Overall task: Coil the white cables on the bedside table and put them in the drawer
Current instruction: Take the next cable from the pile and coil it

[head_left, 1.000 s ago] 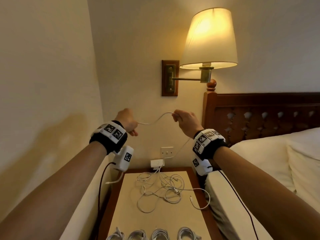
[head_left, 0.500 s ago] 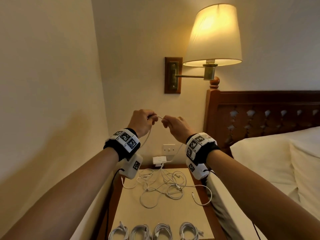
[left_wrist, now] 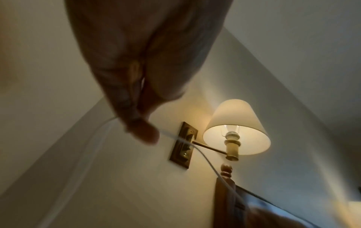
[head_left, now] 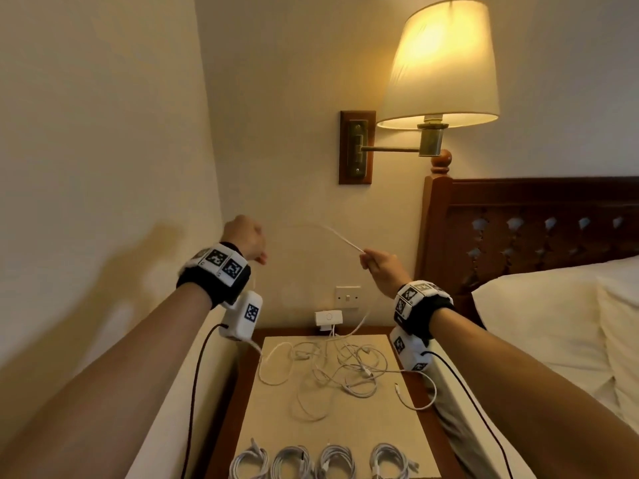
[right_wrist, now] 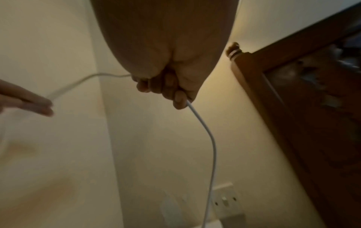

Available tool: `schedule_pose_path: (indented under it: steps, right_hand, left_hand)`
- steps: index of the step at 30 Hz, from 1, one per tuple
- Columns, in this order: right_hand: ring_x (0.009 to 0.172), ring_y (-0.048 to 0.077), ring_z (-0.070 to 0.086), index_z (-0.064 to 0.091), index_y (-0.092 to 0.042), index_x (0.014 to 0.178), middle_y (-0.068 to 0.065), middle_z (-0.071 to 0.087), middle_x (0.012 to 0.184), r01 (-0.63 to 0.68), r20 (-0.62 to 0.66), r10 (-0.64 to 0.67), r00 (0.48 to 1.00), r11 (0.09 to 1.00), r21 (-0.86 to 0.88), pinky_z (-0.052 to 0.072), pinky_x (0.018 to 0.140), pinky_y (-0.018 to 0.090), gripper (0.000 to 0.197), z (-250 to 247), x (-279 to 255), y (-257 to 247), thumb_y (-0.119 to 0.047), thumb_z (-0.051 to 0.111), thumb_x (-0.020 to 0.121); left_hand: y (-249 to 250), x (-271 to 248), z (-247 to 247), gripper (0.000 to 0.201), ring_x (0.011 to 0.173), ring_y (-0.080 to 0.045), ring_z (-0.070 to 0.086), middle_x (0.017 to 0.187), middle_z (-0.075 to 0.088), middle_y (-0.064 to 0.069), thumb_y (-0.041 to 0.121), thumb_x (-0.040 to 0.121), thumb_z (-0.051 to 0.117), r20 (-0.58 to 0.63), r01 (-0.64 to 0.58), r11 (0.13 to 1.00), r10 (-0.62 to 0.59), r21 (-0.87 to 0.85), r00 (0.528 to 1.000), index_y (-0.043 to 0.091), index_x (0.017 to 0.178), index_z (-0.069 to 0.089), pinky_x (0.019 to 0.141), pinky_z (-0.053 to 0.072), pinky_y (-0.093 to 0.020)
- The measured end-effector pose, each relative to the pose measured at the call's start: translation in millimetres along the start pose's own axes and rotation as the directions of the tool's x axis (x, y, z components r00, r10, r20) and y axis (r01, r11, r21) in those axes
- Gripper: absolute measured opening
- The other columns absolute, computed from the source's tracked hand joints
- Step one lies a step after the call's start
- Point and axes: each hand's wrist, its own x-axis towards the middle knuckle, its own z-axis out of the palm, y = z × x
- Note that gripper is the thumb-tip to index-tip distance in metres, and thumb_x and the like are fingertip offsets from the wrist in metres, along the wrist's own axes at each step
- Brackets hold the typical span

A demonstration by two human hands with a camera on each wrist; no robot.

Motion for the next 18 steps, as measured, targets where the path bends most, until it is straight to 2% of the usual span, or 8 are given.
schedule_pose_path:
  steps: [1,3,5,6,8,11,14,18]
  right_hand:
    - [0.059,0.013,0.042,0.053,-0.012,0.079,0.000,0.052,0.068,0.033,-0.014,-0.033,0.999,0.999,0.003,0.033,0.056,0.017,0.027,-2,6,-10,-0.014,0.041,0.103]
    - [0.060,0.018,0.044,0.054,-0.012,0.077,0.004,0.053,0.068,0.113,-0.046,-0.113,0.992,0.994,-0.008,0.035,0.062,0.030,0.028,-5,18,-25,-0.015,0.042,0.103]
    - [0.064,0.026,0.048,0.056,-0.008,0.078,0.012,0.056,0.071,0.206,-0.051,-0.208,0.977,0.978,-0.038,0.038,0.062,0.037,0.028,-6,24,-39,-0.014,0.044,0.102]
    - [0.064,0.027,0.049,0.057,-0.006,0.078,0.013,0.058,0.071,0.246,-0.051,-0.249,0.967,0.968,-0.049,0.039,0.062,0.037,0.028,-5,26,-45,-0.014,0.044,0.102]
    - [0.063,0.025,0.050,0.057,-0.005,0.080,0.012,0.058,0.071,0.295,-0.050,-0.298,0.953,0.954,-0.056,0.039,0.061,0.035,0.026,-6,27,-53,-0.013,0.045,0.102]
    - [0.059,0.021,0.048,0.056,-0.010,0.080,0.008,0.055,0.069,0.340,-0.037,-0.341,0.939,0.940,-0.039,0.038,0.058,0.029,0.025,2,17,-55,-0.012,0.043,0.101]
    - [0.059,0.016,0.044,0.054,-0.014,0.078,0.000,0.051,0.067,0.236,-0.069,-0.230,0.971,0.968,0.088,0.033,0.055,0.019,0.026,25,3,-43,-0.008,0.041,0.101]
    - [0.053,0.009,0.044,0.055,-0.015,0.073,-0.004,0.051,0.062,0.084,-0.072,-0.067,0.995,0.957,0.279,0.036,0.053,0.018,0.031,54,-3,-33,-0.002,0.042,0.098]
  left_hand:
    - [3,-4,3,0.037,0.054,-0.022,0.067,0.091,0.068,-0.021,-0.006,0.093,0.047,0.064,-0.009,0.999,0.006,0.045,0.998,-0.006,0.129,0.051,0.046,0.055,-0.023]
    - [14,-13,15,0.054,0.057,-0.020,0.067,0.111,0.065,-0.019,-0.007,0.092,0.043,0.078,-0.191,0.981,0.193,-0.031,0.978,0.003,0.145,0.037,0.049,0.055,-0.021]
    - [29,-24,33,0.056,0.067,-0.019,0.070,0.141,0.049,-0.008,-0.003,0.095,0.043,0.098,-0.358,0.919,0.376,-0.164,0.921,0.013,0.148,0.035,0.055,0.058,-0.025]
    - [33,-27,42,0.052,0.074,-0.018,0.070,0.143,0.047,-0.004,0.001,0.097,0.044,0.133,-0.402,0.900,0.425,-0.171,0.895,0.013,0.147,0.036,0.058,0.058,-0.025]
    - [34,-24,56,0.037,0.076,-0.013,0.067,0.122,0.062,-0.005,0.010,0.099,0.050,0.157,-0.451,0.888,0.459,-0.085,0.874,0.009,0.135,0.052,0.062,0.057,-0.023]
    - [33,-19,54,0.012,0.064,-0.013,0.061,0.077,0.067,-0.004,0.010,0.093,0.061,-0.013,-0.561,0.828,0.561,0.022,0.828,0.007,0.097,0.072,0.066,0.051,-0.028]
    - [43,-12,39,0.009,0.068,-0.015,0.058,0.077,0.070,-0.010,0.005,0.088,0.065,-0.232,-0.659,0.744,0.665,0.114,0.710,0.002,0.088,0.075,0.071,0.048,-0.025]
    - [52,-4,11,0.011,0.070,-0.018,0.063,0.080,0.073,-0.011,0.009,0.086,0.067,-0.371,-0.664,0.732,0.665,0.153,0.648,0.003,0.087,0.076,0.071,0.043,-0.019]
